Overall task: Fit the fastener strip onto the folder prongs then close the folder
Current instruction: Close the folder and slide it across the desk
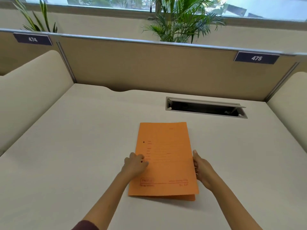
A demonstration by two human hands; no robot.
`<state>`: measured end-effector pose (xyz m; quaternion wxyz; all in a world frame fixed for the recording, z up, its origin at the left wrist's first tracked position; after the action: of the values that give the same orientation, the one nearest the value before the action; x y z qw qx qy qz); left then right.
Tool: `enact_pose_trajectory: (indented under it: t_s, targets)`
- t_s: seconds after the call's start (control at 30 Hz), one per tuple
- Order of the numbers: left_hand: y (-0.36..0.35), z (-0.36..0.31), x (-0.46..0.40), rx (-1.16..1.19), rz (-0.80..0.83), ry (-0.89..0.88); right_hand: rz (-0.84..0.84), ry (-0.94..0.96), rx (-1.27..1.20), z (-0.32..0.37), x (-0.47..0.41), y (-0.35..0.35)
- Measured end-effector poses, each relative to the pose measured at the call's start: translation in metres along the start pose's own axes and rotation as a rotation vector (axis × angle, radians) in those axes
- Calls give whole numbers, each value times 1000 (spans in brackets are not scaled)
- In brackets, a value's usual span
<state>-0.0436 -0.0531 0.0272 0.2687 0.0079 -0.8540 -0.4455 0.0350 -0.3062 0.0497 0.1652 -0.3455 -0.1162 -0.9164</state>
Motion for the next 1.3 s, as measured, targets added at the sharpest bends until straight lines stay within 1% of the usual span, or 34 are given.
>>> enact_pose_trajectory:
  t_s: [0.03, 0.07, 0.13, 0.23, 0.3, 0.37, 0.47, 0.57, 0.7, 0.8, 1.0, 1.1, 1.3]
  targets:
    - [-5, 5, 0, -21, -49, 30, -39, -14, 40, -4, -1, 2]
    - [-8, 10, 1, 17, -93, 63, -80, -25, 76, -9, -2, 3]
    - [-11, 16, 5, 172, -164, 107, -166, -21, 166, -19, -5, 3]
    - [-12, 21, 6, 389, -193, 123, -284, 0, 312, -27, -5, -3]
    - [-11, 23, 8, 545, -203, 145, -310, 7, 370, -27, -6, -9]
    - [-11, 26, 11, 622, -216, 133, -314, -1, 397, -27, -8, -13]
    - [-11, 34, 14, 659, -243, 97, -307, -3, 402, -30, -9, -13]
    - [-5, 41, 15, 716, -285, 84, -280, 6, 350, -30, -13, -12]
    - [10, 45, 12, 845, -325, 30, -127, 0, 180, -17, -14, -25]
    - [27, 48, 5, 882, -387, 4, -60, 51, 145, 1, -21, -34]
    - [79, 58, -33, 875, -474, -53, -74, 218, 166, 52, -53, -52]
    - [105, 62, -63, 831, -506, -82, -87, 267, 208, 81, -77, -63]
    - [140, 72, -140, 753, -552, -79, -148, 331, 280, 132, -142, -84]
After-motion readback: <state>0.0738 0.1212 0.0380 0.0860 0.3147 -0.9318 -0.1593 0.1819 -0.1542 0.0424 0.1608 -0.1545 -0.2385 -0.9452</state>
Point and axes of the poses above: each hand's wrist, its own x-axis away from the middle knuckle, its own y-axis out of the back of the hand, z = x × y, the point moved 2 cm from there along -x, towards the middle knuckle, and after that the axes turned 6 degrees about -y, right-handed, at the moved point
